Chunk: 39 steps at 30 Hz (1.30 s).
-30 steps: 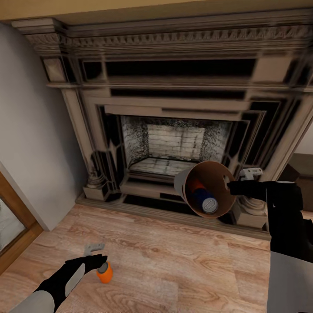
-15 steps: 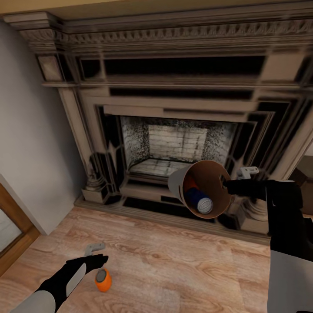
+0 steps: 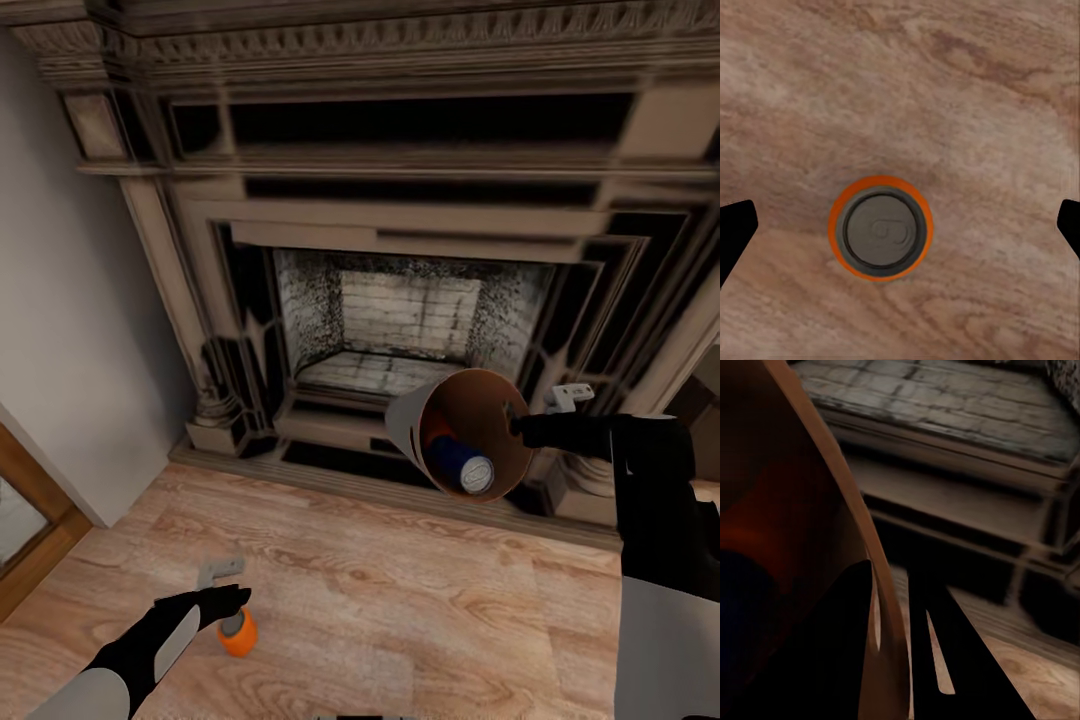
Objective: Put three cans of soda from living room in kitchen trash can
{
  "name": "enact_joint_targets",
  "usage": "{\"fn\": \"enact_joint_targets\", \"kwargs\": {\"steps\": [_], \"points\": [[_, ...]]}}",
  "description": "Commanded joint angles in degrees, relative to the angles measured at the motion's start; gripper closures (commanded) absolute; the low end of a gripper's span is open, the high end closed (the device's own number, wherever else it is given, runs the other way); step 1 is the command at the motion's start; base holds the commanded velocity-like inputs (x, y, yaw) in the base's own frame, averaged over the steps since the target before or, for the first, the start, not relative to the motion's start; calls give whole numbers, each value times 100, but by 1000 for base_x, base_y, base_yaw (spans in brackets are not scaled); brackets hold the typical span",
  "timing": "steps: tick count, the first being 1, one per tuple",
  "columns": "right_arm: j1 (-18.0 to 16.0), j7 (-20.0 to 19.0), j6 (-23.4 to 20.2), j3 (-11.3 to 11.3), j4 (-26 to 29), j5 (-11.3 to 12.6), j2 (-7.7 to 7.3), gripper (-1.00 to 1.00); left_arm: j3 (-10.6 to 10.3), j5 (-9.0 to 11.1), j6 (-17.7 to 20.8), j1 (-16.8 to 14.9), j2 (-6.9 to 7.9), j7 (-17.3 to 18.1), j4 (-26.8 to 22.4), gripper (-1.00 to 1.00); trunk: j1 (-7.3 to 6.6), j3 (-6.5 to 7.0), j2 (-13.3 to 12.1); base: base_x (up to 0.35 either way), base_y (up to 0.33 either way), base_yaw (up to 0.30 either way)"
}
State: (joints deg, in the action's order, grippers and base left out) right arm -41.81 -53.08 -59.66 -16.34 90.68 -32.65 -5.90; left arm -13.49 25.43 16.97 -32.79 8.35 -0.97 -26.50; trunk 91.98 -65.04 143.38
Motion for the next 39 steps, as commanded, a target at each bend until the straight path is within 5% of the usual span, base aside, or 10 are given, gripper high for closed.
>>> {"fn": "enact_joint_targets", "kwargs": {"steps": [1,20,39], "points": [[-3,-18,-34,3,3,110,1,100,-1,-1,0,0,0,0,2,-100,1,-22,2,0,0,0],[7,-18,-34,24,3,110,4,100,-4,-3,-9,0,-9,1,3,-100,50,-586,28,0,0,0],[15,-18,-34,25,3,110,9,100,-4,6,-9,2,-9,33,-9,-100,50,-665,28,95,0,0]]}}
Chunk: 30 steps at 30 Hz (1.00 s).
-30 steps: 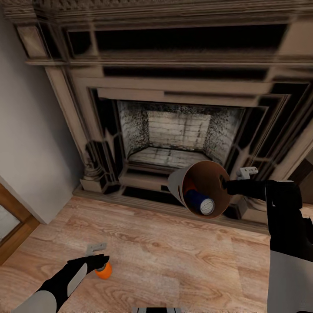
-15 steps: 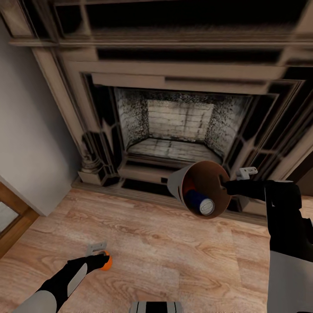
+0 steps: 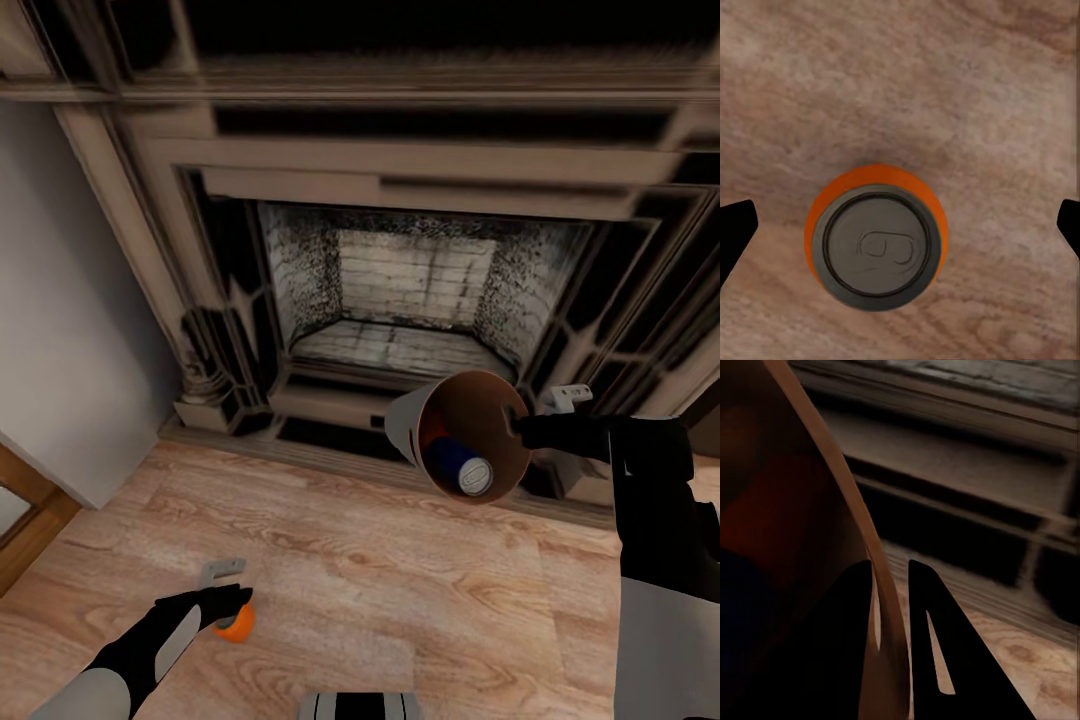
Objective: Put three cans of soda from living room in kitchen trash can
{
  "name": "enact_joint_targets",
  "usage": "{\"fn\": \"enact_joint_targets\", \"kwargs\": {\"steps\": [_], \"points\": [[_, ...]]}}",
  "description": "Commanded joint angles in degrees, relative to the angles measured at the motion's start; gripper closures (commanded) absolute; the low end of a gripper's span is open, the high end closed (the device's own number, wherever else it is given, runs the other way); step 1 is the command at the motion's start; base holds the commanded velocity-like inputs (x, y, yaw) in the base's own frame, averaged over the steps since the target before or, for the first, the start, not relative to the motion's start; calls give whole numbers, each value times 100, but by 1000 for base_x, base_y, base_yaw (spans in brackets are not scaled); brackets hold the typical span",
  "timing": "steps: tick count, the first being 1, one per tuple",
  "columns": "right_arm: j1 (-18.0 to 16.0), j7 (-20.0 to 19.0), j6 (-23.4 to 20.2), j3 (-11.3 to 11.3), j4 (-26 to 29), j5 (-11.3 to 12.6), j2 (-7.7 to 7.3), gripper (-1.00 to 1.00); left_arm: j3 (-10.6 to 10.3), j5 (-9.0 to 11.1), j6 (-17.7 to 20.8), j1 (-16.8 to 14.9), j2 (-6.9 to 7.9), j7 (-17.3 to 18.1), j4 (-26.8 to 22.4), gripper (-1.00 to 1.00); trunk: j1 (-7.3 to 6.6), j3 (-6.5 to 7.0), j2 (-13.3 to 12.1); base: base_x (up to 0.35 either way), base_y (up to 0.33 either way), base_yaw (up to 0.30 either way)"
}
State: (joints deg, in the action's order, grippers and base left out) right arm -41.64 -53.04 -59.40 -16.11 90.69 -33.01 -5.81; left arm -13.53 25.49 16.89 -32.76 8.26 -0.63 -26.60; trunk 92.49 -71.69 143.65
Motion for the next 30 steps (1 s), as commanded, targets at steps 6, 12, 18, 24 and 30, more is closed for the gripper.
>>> {"fn": "enact_joint_targets", "kwargs": {"steps": [6,12,18,24,30], "points": [[-2,-23,-60,2,2,146,1,100,6,3,1,5,0,2,-33,-100,-1,0,0,50,0,0],[-2,-23,-60,4,2,146,1,100,4,1,2,7,0,2,-36,-100,-1,0,0,7,0,0],[-2,-23,-60,102,2,146,4,100,0,1,4,7,0,4,-30,-100,12,-110,7,1,0,0],[-2,-23,-60,219,2,146,2,100,0,1,0,7,0,2,-30,-100,28,-243,15,0,0,0],[-2,-23,-60,237,2,146,9,100,0,0,-1,7,0,2,-30,-100,43,-376,23,0,0,0]]}}
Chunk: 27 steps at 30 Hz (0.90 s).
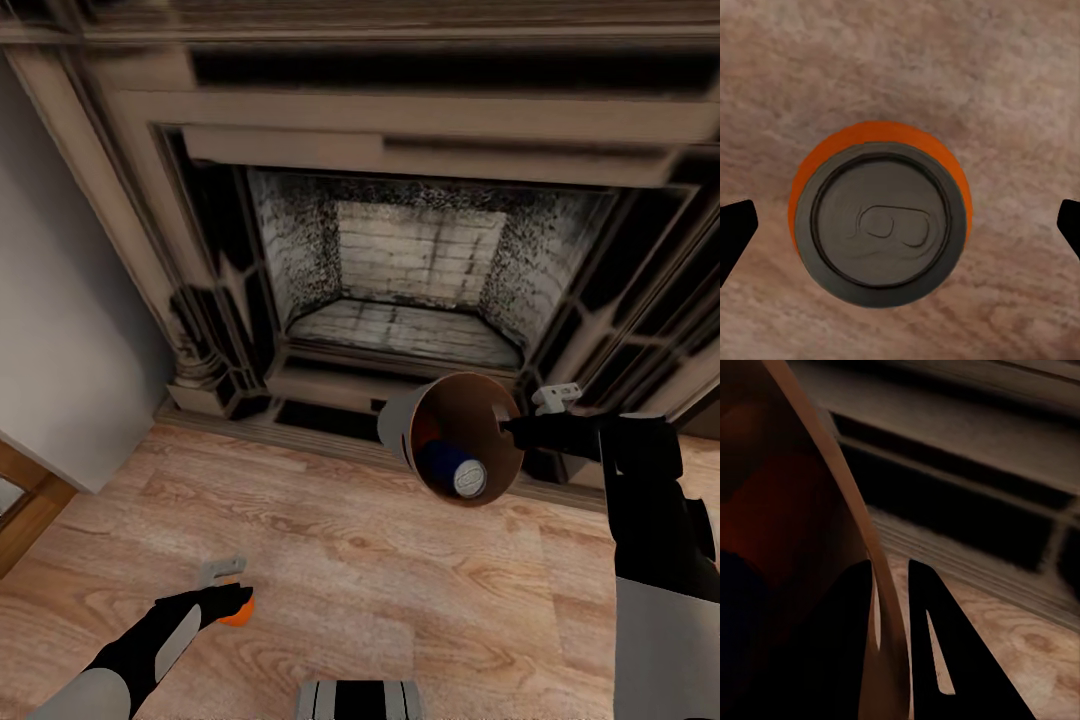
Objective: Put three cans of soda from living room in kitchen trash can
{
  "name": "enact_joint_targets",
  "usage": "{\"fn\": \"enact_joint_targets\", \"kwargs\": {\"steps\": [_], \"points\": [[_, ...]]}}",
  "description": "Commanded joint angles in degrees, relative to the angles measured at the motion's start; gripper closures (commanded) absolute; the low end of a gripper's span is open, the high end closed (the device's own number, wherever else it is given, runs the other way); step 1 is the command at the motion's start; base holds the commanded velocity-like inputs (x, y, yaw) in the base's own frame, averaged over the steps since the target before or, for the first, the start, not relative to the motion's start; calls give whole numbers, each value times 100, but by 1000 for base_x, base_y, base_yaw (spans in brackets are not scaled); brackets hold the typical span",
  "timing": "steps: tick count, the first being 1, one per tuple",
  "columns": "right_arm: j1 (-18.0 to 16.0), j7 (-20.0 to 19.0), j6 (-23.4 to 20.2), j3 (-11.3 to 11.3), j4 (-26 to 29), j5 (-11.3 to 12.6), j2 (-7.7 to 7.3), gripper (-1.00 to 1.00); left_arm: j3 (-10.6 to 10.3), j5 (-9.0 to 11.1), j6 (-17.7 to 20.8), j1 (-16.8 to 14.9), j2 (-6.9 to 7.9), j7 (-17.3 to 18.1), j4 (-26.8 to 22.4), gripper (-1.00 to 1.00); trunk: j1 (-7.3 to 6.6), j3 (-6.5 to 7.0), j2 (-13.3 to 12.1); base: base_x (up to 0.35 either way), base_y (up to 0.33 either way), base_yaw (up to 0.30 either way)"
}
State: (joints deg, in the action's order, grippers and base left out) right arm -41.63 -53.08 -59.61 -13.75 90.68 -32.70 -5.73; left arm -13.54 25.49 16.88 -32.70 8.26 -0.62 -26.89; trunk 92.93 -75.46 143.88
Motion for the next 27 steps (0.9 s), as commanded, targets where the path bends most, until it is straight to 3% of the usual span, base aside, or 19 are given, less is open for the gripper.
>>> {"fn": "enact_joint_targets", "kwargs": {"steps": [1,4,27], "points": [[-3,-19,-39,1,2,115,1,100,0,0,0,0,0,0,-2,-100,1,-22,2,0,0,0],[0,-19,-39,3,2,115,0,100,0,0,0,0,0,0,-6,-100,9,-88,6,0,0,0],[6,-19,-39,10,2,115,17,100,1,0,0,0,9,1,-26,-100,9,-88,6,0,0,0]]}}
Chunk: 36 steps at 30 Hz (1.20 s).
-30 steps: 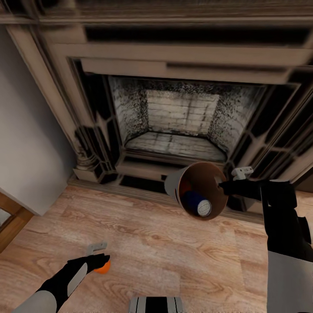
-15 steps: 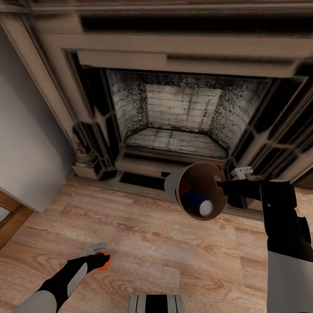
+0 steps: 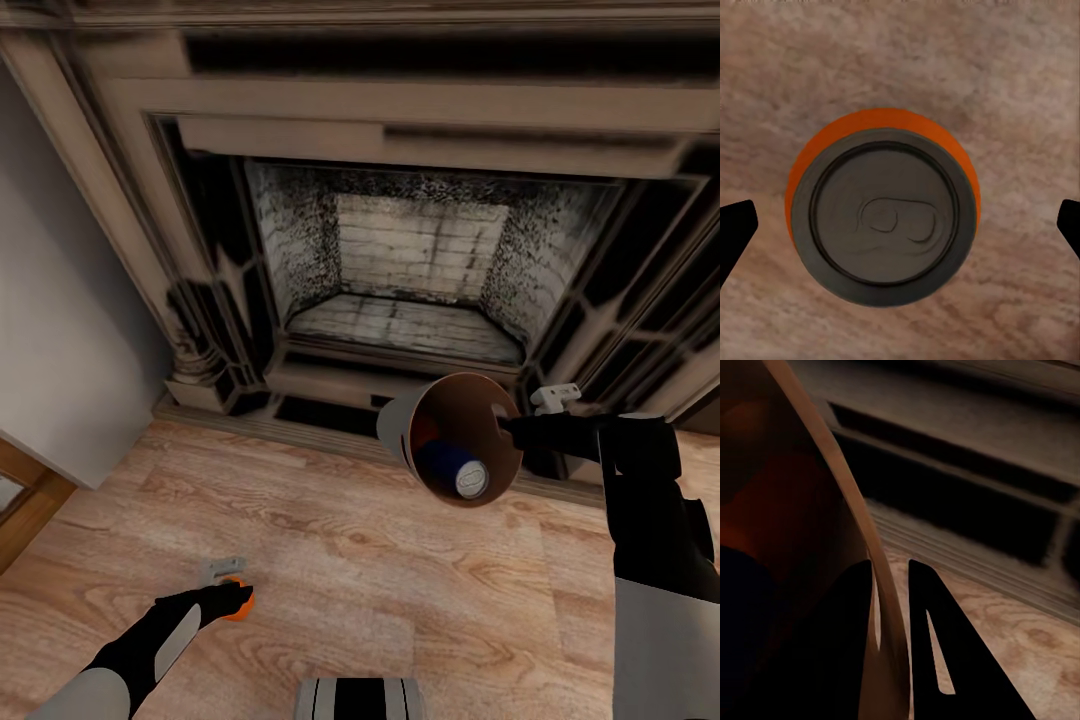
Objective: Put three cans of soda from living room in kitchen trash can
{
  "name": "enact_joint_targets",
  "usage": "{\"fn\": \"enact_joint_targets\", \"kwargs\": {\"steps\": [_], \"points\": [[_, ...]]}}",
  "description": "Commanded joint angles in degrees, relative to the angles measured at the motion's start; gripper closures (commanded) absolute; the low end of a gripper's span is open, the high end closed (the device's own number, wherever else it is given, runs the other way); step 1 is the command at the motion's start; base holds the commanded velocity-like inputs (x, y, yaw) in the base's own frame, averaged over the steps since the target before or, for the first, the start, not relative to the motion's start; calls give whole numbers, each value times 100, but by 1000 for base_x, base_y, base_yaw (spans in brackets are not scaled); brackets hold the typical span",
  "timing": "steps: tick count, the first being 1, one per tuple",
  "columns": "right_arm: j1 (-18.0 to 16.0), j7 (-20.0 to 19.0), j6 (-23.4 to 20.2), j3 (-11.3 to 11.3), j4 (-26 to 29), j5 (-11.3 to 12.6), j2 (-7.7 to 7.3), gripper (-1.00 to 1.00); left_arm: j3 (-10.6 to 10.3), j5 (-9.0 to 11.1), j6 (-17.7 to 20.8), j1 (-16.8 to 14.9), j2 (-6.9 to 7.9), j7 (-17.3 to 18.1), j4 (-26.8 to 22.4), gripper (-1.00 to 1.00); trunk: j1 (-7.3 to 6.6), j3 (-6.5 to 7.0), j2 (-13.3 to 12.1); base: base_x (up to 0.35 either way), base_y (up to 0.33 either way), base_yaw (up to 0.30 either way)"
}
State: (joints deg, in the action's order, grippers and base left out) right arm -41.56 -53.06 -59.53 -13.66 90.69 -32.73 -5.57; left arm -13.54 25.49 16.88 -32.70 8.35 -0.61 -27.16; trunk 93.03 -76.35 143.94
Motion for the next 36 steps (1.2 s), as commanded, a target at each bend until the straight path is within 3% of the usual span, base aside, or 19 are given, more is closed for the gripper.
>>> {"fn": "enact_joint_targets", "kwargs": {"steps": [1,6,17,18,28,36], "points": [[-2,-20,-47,2,2,118,2,100,2,1,0,0,0,3,0,-100,-1,1,0,0,0,0],[5,-18,-47,3,2,118,-9,100,0,6,5,0,-7,7,1,-100,12,-110,7,0,0,0],[15,-16,-47,4,2,118,-14,100,4,8,7,0,0,8,-1,-100,12,-110,7,0,0,0],[15,-16,-47,4,2,118,-16,100,6,8,4,0,0,8,-1,100,12,-110,7,0,0,0],[16,-7,-47,4,2,118,-3,100,0,8,8,6,0,-5,-43,100,12,-110,7,0,0,0],[22,-7,-47,12,2,118,12,100,0,8,20,1,-8,-18,-36,100,-8,67,-4,0,0,0]]}}
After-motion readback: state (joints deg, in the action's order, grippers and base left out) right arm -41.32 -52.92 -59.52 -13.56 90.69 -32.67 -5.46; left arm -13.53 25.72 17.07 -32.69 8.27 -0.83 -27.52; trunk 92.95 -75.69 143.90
